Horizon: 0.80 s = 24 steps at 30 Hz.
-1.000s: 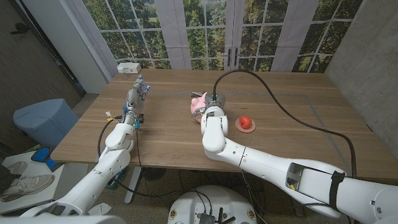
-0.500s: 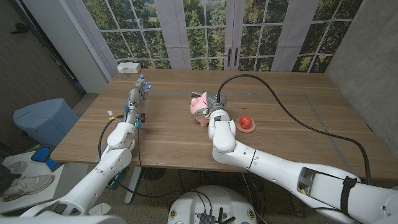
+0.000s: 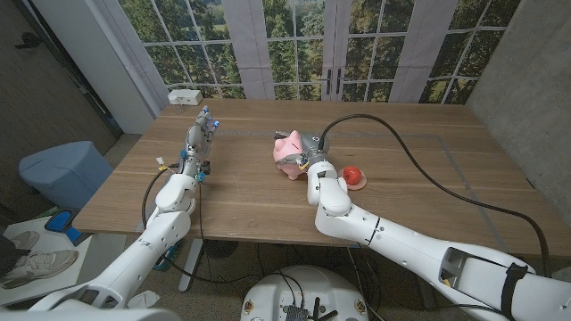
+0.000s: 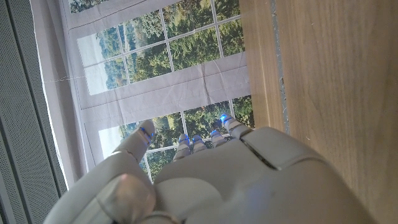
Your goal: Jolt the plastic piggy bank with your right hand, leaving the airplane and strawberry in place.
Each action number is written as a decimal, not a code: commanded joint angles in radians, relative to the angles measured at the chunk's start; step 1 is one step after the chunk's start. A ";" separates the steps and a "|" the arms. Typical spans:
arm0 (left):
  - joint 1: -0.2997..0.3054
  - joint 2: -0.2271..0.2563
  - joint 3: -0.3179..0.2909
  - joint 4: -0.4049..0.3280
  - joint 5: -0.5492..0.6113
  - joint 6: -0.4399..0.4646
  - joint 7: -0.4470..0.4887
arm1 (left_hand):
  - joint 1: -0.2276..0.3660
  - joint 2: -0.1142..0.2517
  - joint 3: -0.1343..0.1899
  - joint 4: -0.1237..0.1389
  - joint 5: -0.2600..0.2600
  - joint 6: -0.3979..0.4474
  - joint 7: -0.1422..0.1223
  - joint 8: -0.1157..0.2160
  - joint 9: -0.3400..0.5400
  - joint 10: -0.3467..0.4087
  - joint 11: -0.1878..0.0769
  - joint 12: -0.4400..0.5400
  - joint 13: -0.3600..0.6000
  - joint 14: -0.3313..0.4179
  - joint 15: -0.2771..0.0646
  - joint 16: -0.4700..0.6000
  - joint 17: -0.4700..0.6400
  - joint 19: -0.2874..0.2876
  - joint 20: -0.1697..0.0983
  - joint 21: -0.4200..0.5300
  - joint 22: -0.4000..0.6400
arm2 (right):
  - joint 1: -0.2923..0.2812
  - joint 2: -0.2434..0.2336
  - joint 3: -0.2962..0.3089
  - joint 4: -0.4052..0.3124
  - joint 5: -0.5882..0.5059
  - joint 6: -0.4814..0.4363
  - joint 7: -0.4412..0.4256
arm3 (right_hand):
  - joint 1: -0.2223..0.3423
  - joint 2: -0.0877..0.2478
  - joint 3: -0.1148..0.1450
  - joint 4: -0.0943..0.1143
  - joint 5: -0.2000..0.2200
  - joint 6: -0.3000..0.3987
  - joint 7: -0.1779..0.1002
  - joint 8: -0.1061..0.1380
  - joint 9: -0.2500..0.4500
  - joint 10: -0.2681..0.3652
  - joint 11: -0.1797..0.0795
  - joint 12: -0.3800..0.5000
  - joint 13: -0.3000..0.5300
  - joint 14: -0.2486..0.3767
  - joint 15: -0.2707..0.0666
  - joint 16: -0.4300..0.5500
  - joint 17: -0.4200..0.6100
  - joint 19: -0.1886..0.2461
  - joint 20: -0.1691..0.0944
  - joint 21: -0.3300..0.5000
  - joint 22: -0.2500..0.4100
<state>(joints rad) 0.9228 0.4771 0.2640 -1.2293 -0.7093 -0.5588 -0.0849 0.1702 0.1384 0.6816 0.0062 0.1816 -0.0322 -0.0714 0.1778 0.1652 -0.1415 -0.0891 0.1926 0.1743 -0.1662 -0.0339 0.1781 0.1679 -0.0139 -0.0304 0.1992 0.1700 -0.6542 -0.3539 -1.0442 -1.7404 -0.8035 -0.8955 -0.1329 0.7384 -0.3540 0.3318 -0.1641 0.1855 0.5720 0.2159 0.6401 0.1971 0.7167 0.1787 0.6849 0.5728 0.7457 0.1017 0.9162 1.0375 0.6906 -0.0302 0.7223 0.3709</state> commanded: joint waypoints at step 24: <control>0.029 0.017 0.002 -0.077 0.030 0.010 0.047 | 0.016 0.046 -0.002 -0.008 0.002 -0.009 -0.010 -0.001 0.005 -0.003 -0.004 -0.002 0.002 -0.013 -0.093 0.000 0.000 0.010 -0.094 0.001 0.004 | -0.144 -0.087 0.187 -0.123 0.133 0.216 -0.384 | 0.405 0.417 0.086 0.016 0.052 0.413 -0.281 0.041 0.077 0.323 -0.366 0.020 0.158 0.195 -0.325 -0.023 0.124 -0.081 -0.050 0.052 -0.008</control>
<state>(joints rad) 0.9365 0.4870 0.2669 -1.2757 -0.6898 -0.5518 -0.0561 0.1702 0.1384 0.6774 0.0021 0.1816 -0.0377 -0.0769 0.1778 0.1652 -0.1415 -0.0891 0.1926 0.1743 -0.1662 -0.0339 0.1781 0.1678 -0.0094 -0.0349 0.1992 0.1700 -0.7568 -0.4267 -0.9136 -1.8247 -0.6981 -0.7109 -0.4455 0.7379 -0.3535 0.3318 -0.1641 0.2263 0.5829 0.2162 0.6659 0.2080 0.6931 0.1549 0.6999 0.5730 0.7551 0.0934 0.8932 1.1510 0.6559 -0.0175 0.7623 0.3616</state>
